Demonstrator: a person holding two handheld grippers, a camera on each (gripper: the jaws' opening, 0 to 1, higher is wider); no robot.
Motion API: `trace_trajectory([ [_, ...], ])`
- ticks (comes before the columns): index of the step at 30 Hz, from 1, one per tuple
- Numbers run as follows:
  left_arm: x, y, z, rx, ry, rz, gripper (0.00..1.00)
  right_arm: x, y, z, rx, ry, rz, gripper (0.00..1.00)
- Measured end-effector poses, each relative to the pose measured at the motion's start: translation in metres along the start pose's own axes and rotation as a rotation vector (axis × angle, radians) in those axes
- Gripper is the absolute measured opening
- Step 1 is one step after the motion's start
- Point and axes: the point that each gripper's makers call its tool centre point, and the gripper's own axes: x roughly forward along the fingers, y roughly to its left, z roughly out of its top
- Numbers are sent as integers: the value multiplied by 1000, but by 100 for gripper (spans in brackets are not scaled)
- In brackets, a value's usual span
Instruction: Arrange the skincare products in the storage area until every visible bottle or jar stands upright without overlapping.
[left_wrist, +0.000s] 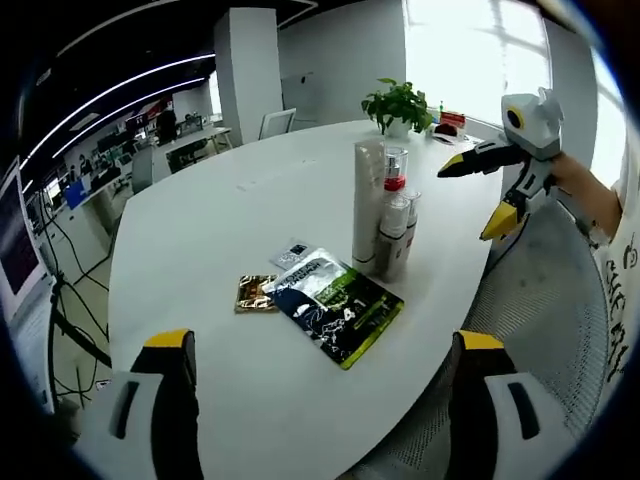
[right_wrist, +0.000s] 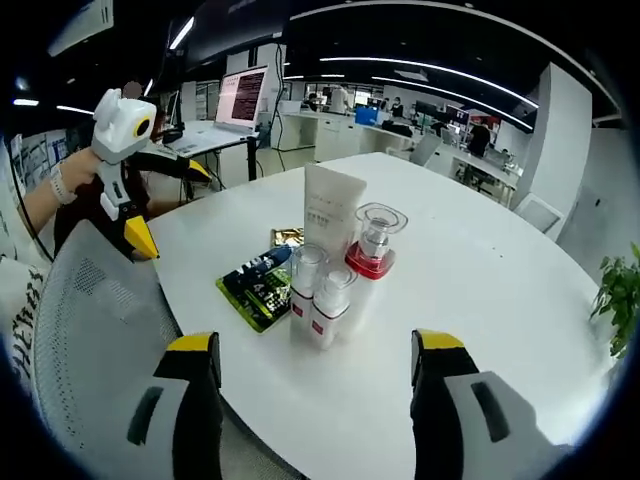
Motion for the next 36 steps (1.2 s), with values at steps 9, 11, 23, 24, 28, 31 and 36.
trace_trajectory([
  [9,21,20,-3,32,55,23,93,3,-3,-5,9,8,26,66],
  [11,25,24,-4,29,58,25,91,4,-3,-6,13,8,30,65],
  [23,57,65,-18,21,105,59,72,6,-1,-8,38,25,46,56],
  [24,60,67,-20,28,116,62,71,6,-2,-8,39,25,43,56],
  [28,72,75,-23,55,137,75,70,6,-3,-9,41,31,40,56],
  [31,81,81,-26,84,160,86,69,6,-4,-9,56,23,37,54],
  [36,96,92,-30,114,189,88,69,7,-3,-11,63,30,39,54],
])
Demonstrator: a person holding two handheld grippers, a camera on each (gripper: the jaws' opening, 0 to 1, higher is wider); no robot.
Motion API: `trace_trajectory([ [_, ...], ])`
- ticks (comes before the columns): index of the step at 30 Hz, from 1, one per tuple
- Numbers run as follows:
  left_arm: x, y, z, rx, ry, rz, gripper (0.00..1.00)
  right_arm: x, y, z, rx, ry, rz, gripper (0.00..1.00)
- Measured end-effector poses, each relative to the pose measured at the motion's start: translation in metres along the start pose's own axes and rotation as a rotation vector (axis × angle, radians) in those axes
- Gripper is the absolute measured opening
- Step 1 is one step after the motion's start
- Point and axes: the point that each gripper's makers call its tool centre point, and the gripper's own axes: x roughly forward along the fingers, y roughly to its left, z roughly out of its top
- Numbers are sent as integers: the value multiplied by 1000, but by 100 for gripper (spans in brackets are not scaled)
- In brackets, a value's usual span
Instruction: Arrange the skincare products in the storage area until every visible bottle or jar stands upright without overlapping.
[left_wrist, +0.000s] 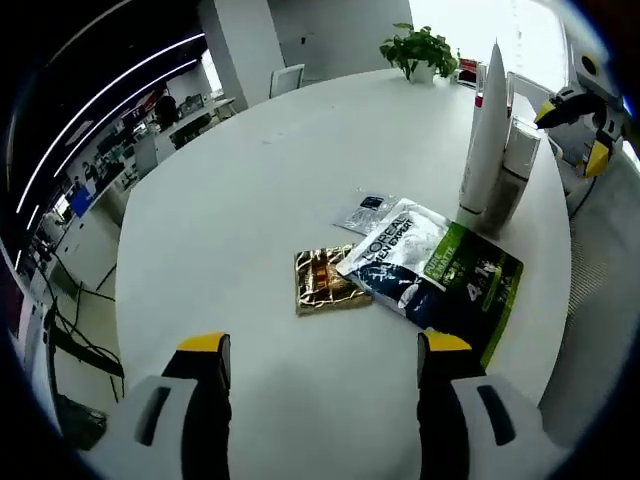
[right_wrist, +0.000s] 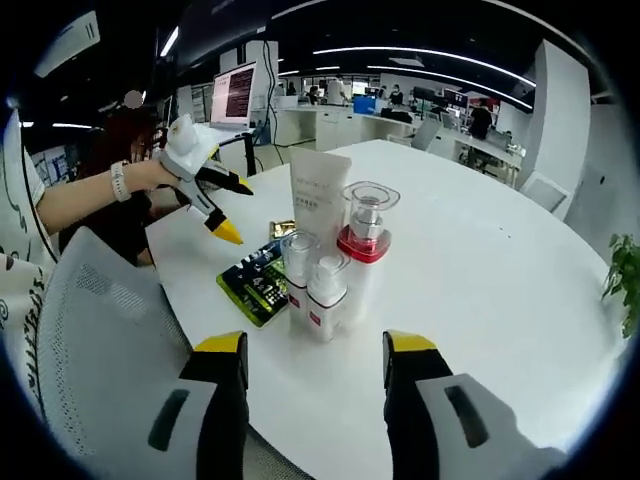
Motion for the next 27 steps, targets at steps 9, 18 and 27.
trace_trajectory([
  [9,19,11,3,3,12,-1,68,0,-2,-4,18,5,-8,54],
  [18,33,11,6,-1,21,-14,67,0,-4,-8,32,11,-17,54],
  [27,39,19,11,-6,21,-1,66,1,-7,-11,44,16,-20,53],
])
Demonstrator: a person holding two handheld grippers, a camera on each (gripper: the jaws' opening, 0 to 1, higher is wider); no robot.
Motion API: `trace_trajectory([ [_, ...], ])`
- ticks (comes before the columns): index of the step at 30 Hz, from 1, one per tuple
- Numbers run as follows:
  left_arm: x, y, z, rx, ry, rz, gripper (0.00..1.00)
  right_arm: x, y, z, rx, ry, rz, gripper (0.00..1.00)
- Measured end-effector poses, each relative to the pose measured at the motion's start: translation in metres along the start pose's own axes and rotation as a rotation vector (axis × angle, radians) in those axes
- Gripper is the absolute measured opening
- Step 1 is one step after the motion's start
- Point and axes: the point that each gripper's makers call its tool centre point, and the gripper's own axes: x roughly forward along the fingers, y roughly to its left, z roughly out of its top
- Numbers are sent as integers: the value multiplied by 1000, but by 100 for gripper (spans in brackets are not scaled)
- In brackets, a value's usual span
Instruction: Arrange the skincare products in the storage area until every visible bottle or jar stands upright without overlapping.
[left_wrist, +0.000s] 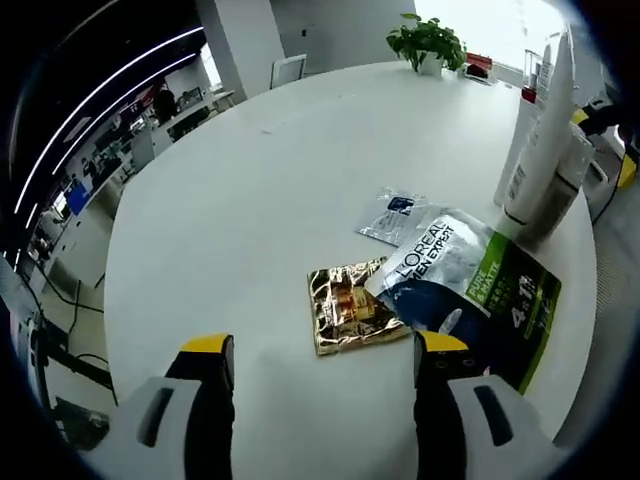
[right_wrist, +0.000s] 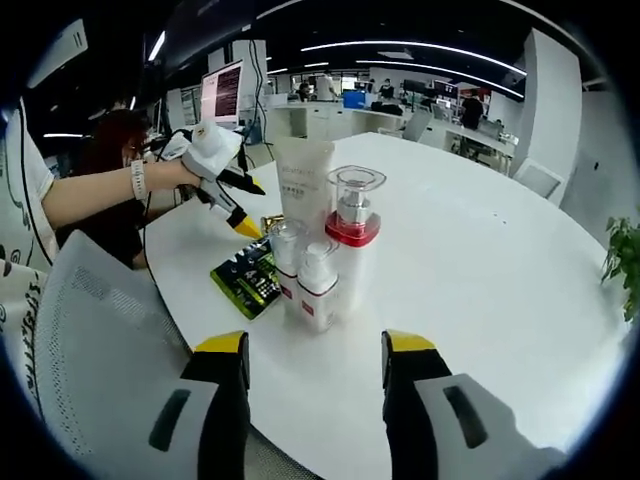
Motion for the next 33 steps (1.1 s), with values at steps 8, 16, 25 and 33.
trace_trajectory([
  [8,3,5,-1,-17,4,13,65,1,1,-1,6,2,4,52],
  [16,9,28,1,-19,18,40,61,1,-1,0,9,1,5,52],
  [25,5,39,13,97,26,24,58,3,0,-1,13,2,10,51],
  [33,10,12,28,371,69,-176,59,5,1,-2,11,7,17,51],
])
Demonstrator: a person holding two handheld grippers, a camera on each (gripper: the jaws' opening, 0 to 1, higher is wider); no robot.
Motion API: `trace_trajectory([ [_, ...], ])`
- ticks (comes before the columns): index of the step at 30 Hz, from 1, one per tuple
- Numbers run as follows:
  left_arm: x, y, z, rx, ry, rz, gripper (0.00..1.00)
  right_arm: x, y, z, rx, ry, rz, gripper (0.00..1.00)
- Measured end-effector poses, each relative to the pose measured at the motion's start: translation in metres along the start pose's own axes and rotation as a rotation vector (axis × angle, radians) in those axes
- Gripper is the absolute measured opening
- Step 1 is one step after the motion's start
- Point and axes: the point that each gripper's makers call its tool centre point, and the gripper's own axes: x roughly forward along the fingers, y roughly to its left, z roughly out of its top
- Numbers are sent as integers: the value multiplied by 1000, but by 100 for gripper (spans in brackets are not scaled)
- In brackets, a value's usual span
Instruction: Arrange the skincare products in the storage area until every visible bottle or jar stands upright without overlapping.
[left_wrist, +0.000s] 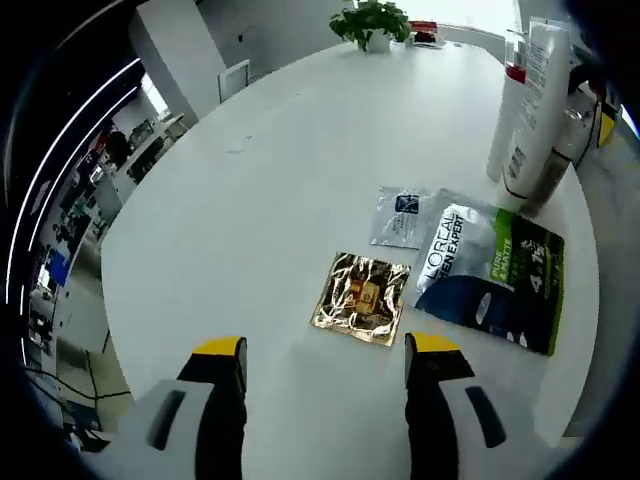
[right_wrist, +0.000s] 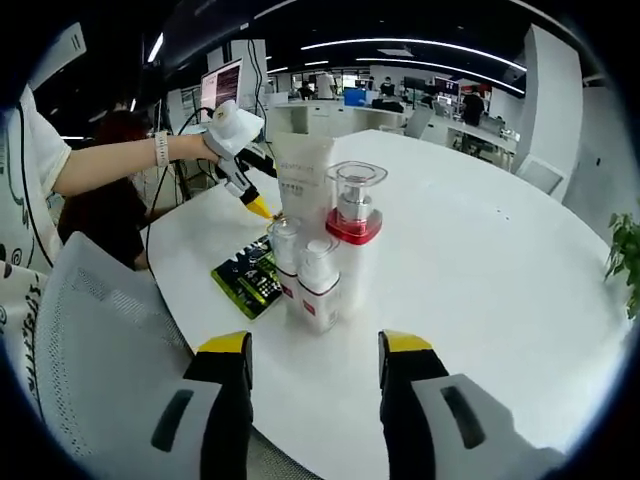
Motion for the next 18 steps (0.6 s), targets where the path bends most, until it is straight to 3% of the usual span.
trace_trajectory([
  [3,5,-2,1,65,32,-41,59,0,0,1,0,0,1,51],
  [9,11,-9,11,109,44,-90,54,-1,3,0,1,-1,13,54],
  [18,21,-1,16,173,85,-160,54,-5,7,11,20,-42,32,59],
])
